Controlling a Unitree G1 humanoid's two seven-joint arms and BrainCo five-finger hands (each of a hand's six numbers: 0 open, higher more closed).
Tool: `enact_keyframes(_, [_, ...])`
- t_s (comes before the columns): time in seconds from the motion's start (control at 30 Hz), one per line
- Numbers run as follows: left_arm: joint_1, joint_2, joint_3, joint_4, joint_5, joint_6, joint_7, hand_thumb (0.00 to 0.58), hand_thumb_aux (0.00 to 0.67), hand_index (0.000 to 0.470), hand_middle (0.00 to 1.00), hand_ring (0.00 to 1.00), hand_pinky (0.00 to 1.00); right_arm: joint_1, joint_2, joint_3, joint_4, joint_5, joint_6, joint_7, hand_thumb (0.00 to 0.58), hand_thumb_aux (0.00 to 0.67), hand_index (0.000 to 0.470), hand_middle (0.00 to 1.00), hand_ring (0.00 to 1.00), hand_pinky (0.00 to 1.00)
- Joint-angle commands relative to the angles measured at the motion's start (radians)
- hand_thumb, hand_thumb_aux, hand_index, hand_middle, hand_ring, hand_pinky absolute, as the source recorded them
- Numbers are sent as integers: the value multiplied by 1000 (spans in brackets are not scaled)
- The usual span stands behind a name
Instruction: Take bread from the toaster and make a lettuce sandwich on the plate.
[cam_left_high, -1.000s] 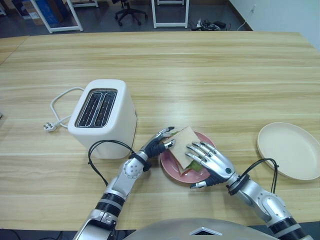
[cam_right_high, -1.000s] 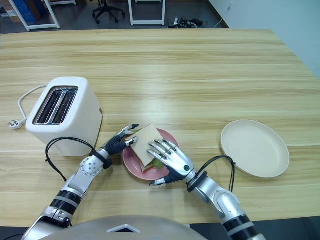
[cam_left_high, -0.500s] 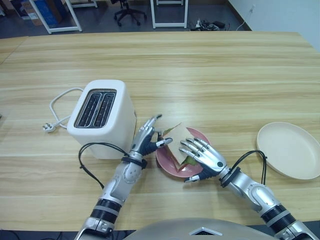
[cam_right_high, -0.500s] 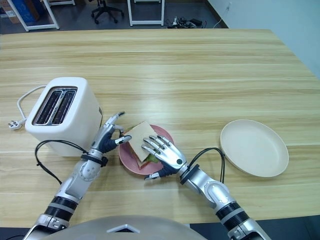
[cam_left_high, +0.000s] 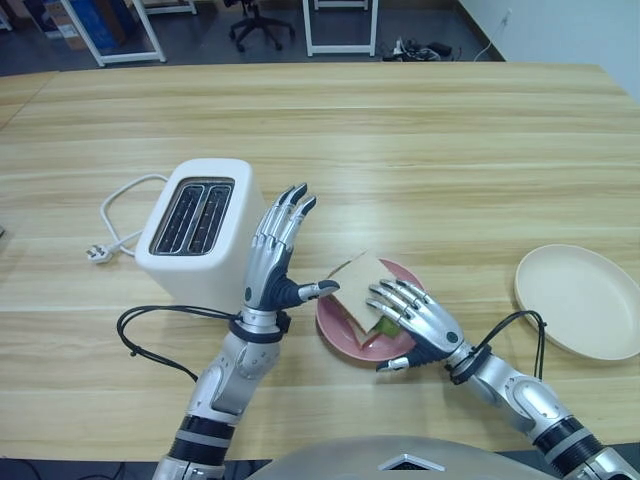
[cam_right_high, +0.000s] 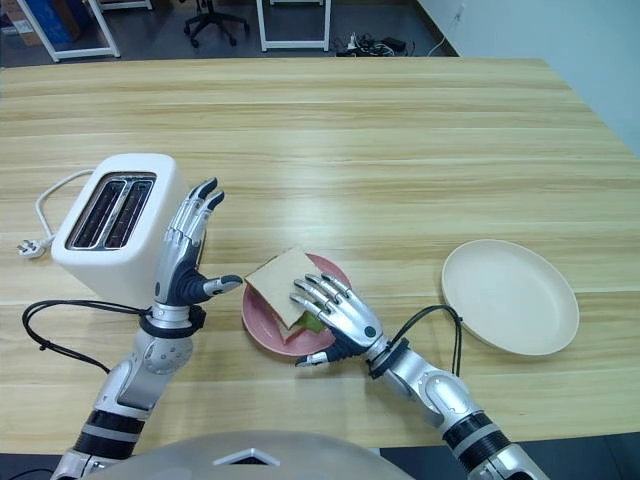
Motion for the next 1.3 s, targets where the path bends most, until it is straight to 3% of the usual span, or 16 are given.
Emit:
enact_keyframes(0.03, [32, 3, 26, -10, -105, -32, -52, 0, 0, 0, 0, 0, 0, 35, 61, -143, -183, 290, -130, -85, 0, 0, 0, 0, 0, 0])
enact_keyframes(0.17, [72, 35, 65, -89, -274, -61, -162, 0, 0, 0, 0, 0, 0, 75, 55, -280, -317, 582, -137, 46, 0, 0, 0, 0, 0, 0])
enact_keyframes(0.2, [94, 71, 73, -129, -338, -51, -228, 53, 32, 22, 220, 220, 220, 94, 23, -295, -333, 611, -122, 114, 0, 0, 0, 0, 0, 0])
enact_keyframes(0.23, [121, 120, 82, -172, -408, -33, -311, 484, 397, 278, 973, 973, 973, 123, -10, -308, -346, 627, -109, 181, 0, 0, 0, 0, 0, 0])
enact_keyframes(0.27, [157, 184, 89, -216, -490, -15, -407, 580, 670, 470, 1000, 1000, 1000, 159, -54, -313, -359, 660, -99, 265, 0, 0, 0, 0, 0, 0])
enact_keyframes(0.3, [206, 263, 104, -263, -563, 4, -508, 580, 670, 470, 1000, 1000, 1000, 210, -108, -321, -374, 683, -103, 344, 447, 349, 245, 706, 706, 706])
enact_keyframes(0.33, [257, 333, 123, -307, -639, 26, -599, 580, 670, 470, 1000, 1000, 1000, 264, -160, -329, -396, 740, -103, 426, 580, 670, 470, 1000, 1000, 1000])
enact_keyframes(0.5, [473, 583, 212, -392, -910, 81, -960, 580, 670, 470, 1000, 1000, 1000, 547, -413, -405, -540, 1059, -142, 772, 580, 670, 470, 1000, 1000, 1000])
enact_keyframes(0.6, [521, 642, 203, -382, -925, 125, -1091, 580, 670, 470, 1000, 1000, 1000, 605, -472, -418, -580, 1149, -140, 913, 580, 670, 470, 1000, 1000, 1000])
enact_keyframes(0.77, [433, 616, 75, -327, -821, 225, -1187, 580, 670, 470, 1000, 1000, 1000, 467, -369, -263, -512, 1030, -15, 1043, 580, 670, 470, 1000, 1000, 1000])
enact_keyframes(0.87, [322, 550, -31, -253, -673, 303, -1176, 580, 670, 470, 1000, 1000, 1000, 347, -262, -156, -374, 844, 52, 1060, 580, 670, 470, 1000, 1000, 1000])
enact_keyframes(1.03, [147, 423, -191, -120, -358, 428, -1103, 580, 670, 470, 1000, 1000, 1000, 136, -118, -33, -82, 472, 109, 934, 580, 670, 470, 1000, 1000, 1000])
enact_keyframes(1.3, [-101, 236, -320, 165, -156, 436, -976, 580, 670, 470, 1000, 1000, 1000, -107, 14, 22, 153, 287, 110, 740, 580, 670, 470, 1000, 1000, 1000])
